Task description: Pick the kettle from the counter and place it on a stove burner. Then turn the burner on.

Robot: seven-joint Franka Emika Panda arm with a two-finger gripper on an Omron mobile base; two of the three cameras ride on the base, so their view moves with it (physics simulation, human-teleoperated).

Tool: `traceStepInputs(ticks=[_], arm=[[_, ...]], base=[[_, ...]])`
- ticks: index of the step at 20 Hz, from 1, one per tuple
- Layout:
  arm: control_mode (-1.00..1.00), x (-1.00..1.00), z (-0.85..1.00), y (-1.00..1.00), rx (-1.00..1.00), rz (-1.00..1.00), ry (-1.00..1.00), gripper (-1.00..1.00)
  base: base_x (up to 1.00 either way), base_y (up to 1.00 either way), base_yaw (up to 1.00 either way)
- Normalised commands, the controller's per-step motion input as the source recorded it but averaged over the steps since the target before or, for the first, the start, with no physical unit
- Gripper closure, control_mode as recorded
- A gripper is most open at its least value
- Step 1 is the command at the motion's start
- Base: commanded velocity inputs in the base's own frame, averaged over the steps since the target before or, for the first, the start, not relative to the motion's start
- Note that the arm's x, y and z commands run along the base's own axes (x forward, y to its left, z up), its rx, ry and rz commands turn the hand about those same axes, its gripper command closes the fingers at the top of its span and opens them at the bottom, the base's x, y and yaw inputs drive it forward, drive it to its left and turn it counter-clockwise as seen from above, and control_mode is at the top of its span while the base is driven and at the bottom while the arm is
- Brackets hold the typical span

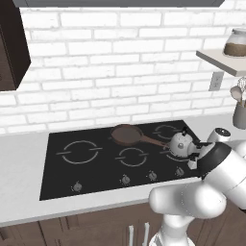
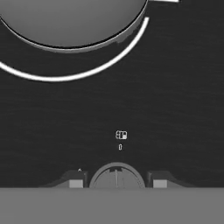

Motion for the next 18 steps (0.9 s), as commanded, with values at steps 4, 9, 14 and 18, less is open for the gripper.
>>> traceStepInputs(ticks=[4,9,14,18], arm=[[-1.00,0.00,0.00,0.03,-0.07,0.54,-0.02,1.00],[-1.00,0.00,0.00,0.13,-0.09,0.53,0.00,1.00],[-1.00,0.00,0.00,0.24,-0.13,0.47,0.00,1.00],[-1.00,-0.01,0.00,0.05,-0.02,0.08,0.00,-1.00]], base=[[0.00,0.00,0.00],[0.00,0.00,0.00],[0.00,0.00,0.00],[0.00,0.00,0.00]])
